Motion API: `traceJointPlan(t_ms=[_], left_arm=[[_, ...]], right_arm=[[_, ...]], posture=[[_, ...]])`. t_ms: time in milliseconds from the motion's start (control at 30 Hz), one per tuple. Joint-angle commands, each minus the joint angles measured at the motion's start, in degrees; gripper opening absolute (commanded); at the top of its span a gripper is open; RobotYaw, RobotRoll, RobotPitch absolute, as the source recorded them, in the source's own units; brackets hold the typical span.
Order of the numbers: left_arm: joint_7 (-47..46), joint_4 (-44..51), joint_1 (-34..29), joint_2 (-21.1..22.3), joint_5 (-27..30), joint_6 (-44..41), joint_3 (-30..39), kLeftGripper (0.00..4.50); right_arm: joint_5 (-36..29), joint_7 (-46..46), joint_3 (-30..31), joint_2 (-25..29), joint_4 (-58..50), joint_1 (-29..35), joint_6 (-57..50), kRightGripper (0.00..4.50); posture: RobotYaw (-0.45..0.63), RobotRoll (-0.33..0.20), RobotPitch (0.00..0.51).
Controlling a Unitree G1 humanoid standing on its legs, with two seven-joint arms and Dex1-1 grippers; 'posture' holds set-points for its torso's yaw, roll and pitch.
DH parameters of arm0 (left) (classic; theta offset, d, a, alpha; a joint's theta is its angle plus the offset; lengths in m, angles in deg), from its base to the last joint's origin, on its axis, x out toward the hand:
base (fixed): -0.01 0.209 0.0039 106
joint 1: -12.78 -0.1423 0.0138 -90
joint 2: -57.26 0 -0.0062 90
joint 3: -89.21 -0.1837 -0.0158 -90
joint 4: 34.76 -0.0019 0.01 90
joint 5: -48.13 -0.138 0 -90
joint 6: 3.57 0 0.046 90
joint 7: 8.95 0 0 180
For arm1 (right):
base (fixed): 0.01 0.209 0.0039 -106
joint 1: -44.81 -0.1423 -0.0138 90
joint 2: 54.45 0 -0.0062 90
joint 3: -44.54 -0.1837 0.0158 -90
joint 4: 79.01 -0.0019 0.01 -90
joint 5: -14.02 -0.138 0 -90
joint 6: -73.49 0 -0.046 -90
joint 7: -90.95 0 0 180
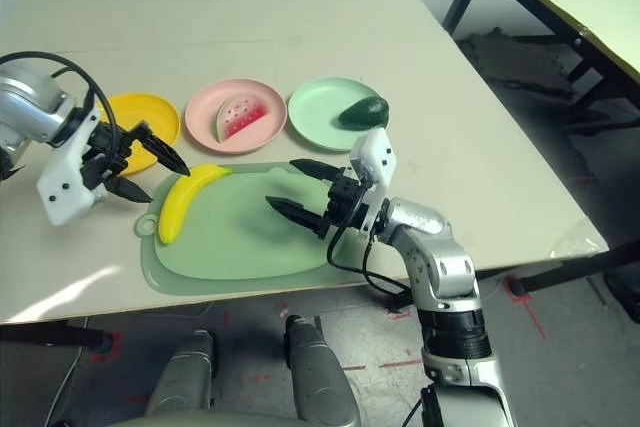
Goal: Place the fruits into color-matched plates.
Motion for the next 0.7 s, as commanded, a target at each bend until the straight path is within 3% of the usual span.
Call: traceJointPlan(t_ms=[33,200,700], left_arm=[[-0.8,-3.2,1.5,-0.9,-4.2,2.2,0.6,4.5],[-4.0,-6.0,2.4,-3.0,-9.4,5.8,-0.3,4.5],[-22.6,-10.9,3.8,-8.1,-32.2,10.5,1.7,4.5]], right_arm=[[1.6,-3.5,2.7,1.5,0.3,2.3,6.8,4.48],[1.8,-12.1,7.3,4.5,1.0,6.0,16.2,4.48],[0.8,-10.6,7.9,4.8,2.6,4.3,16.5,4.48]], posture=[[-0.13,0.0,0.213],[-0.14,0.0,0.214],[-0.16,0.0,0.216]])
